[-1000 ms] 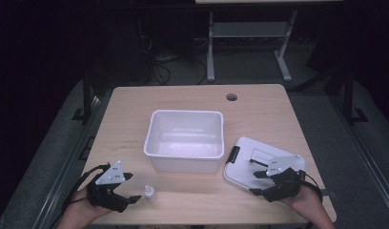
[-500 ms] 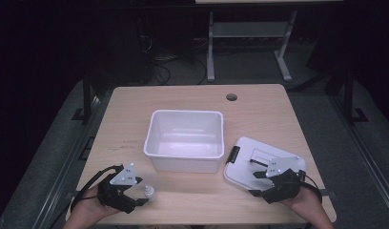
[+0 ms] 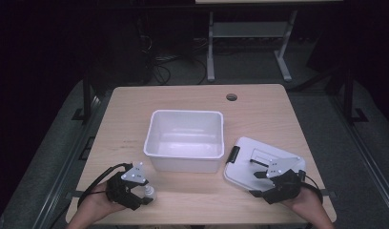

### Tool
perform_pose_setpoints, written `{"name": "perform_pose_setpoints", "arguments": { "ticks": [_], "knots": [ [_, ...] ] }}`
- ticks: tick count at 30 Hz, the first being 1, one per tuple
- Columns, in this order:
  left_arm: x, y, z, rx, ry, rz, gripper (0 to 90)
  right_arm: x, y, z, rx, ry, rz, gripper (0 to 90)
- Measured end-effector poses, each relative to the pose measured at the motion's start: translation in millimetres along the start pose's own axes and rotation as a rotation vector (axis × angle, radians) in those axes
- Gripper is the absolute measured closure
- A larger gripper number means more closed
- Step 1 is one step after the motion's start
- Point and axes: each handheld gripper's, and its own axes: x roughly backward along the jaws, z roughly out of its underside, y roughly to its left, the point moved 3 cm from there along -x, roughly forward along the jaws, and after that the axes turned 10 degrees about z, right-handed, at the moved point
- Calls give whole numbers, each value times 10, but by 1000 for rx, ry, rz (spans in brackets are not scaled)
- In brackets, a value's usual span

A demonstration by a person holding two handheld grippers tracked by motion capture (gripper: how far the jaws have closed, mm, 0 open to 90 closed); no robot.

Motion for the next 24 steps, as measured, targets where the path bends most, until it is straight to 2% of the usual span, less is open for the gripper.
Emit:
{"name": "perform_pose_setpoints", "arguments": {
  "ticks": [7,17,24],
  "knots": [
    [-40,33,-12,3,3,13,438,6,-5,3,-2,-4,1,356],
    [-100,49,-34,-3,34,38,523,15,-13,22,-1,-4,4,353],
    [-107,57,-50,-9,46,31,572,23,-9,30,-6,-4,5,351]
  ]
}}
